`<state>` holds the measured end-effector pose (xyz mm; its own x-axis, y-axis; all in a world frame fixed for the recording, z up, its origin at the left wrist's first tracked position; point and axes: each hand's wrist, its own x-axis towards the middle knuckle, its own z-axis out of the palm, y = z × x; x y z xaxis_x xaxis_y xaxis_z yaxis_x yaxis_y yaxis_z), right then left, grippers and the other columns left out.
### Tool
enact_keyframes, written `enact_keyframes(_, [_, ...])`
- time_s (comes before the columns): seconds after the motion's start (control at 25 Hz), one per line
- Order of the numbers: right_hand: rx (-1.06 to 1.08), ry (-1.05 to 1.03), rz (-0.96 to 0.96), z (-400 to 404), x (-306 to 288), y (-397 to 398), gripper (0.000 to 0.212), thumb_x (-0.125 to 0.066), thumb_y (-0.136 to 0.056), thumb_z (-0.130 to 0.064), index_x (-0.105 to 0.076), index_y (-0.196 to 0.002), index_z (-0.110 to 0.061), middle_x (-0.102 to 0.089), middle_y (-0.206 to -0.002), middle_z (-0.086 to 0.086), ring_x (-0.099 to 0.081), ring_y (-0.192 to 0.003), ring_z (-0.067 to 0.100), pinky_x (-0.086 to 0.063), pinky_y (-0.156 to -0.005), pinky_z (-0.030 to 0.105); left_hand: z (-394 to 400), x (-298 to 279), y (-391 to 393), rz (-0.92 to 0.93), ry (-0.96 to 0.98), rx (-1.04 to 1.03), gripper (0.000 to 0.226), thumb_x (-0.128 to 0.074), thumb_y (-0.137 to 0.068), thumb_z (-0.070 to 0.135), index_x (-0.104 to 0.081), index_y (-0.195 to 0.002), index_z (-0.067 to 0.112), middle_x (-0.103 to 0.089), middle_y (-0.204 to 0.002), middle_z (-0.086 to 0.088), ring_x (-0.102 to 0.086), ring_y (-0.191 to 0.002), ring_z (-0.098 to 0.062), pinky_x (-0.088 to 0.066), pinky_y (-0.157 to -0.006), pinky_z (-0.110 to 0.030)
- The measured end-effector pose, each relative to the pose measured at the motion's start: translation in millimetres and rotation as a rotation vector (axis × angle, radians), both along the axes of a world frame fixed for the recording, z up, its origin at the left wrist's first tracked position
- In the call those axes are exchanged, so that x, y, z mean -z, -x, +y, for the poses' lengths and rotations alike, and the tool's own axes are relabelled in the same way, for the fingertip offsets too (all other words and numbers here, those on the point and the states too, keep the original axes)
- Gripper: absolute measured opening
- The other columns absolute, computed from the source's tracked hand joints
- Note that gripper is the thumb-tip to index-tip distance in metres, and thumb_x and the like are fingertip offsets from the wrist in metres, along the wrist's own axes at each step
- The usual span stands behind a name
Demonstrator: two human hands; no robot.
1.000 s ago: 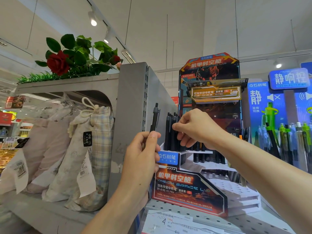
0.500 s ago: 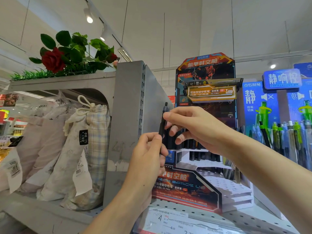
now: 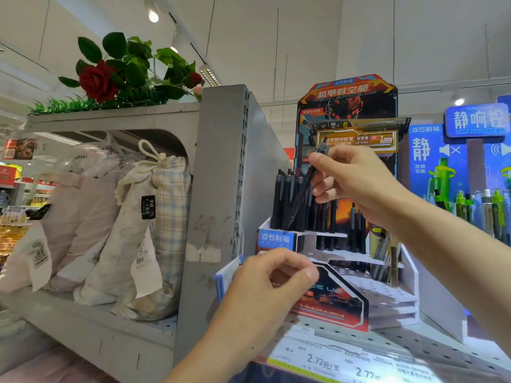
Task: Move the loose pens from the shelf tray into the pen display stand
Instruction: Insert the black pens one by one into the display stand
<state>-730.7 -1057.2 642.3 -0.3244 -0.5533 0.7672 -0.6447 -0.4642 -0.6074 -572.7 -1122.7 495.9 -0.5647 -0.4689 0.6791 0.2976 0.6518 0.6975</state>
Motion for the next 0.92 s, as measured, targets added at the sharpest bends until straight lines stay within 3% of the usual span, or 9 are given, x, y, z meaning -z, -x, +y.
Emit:
enact_keyframes(0.24, [0.127,0.012,0.072,-8.5,7.5,4.1,0.021,-0.066,-0.099,-0.023,-0.059,-0.086,-0.007,-0.065,-0.072,0.01,-0.067,-0.059,0.021,-0.059,-0.056,0.032,11.7,14.6,1.9,-0.249,0.156,0.057,0.009,-0.074,-0.088,0.033,-0.075,-0.096,0.03,-0.073,-0.091,0.014,-0.068,-0.085,-0.002,-0.058,-0.082,-0.024])
enact_keyframes(0.48, [0.15,-0.031,0.11,-7.2,2.4,1.5,0.022,-0.065,-0.099,-0.021,-0.062,-0.101,0.001,-0.066,-0.081,0.018,-0.07,-0.064,0.025,-0.064,-0.063,0.039,11.5,27.7,3.4,-0.302,0.271,0.021,0.02,-0.073,-0.088,0.037,-0.073,-0.108,0.04,-0.056,-0.101,0.026,-0.053,-0.108,-0.001,-0.048,-0.099,-0.034])
enact_keyframes(0.72, [0.21,-0.062,0.146,-9.3,-0.5,0.7,0.022,-0.065,-0.099,-0.021,-0.064,-0.103,0.001,-0.069,-0.078,0.016,-0.072,-0.064,0.025,-0.065,-0.065,0.042,11.9,27.8,4.1,-0.355,0.353,-0.014,0.025,-0.067,-0.092,0.042,-0.068,-0.118,0.042,-0.047,-0.102,0.028,-0.042,-0.109,0.005,-0.044,-0.098,-0.028])
enact_keyframes(0.92, [0.221,-0.197,0.203,-16.6,9.2,-0.5,0.023,-0.07,-0.095,-0.021,-0.068,-0.088,0.0,-0.073,-0.074,0.018,-0.076,-0.065,0.029,-0.065,-0.062,0.038,12.8,26.0,2.1,-0.38,0.353,-0.022,0.026,-0.066,-0.093,0.044,-0.067,-0.118,0.044,-0.045,-0.101,0.028,-0.041,-0.109,0.005,-0.041,-0.098,-0.025])
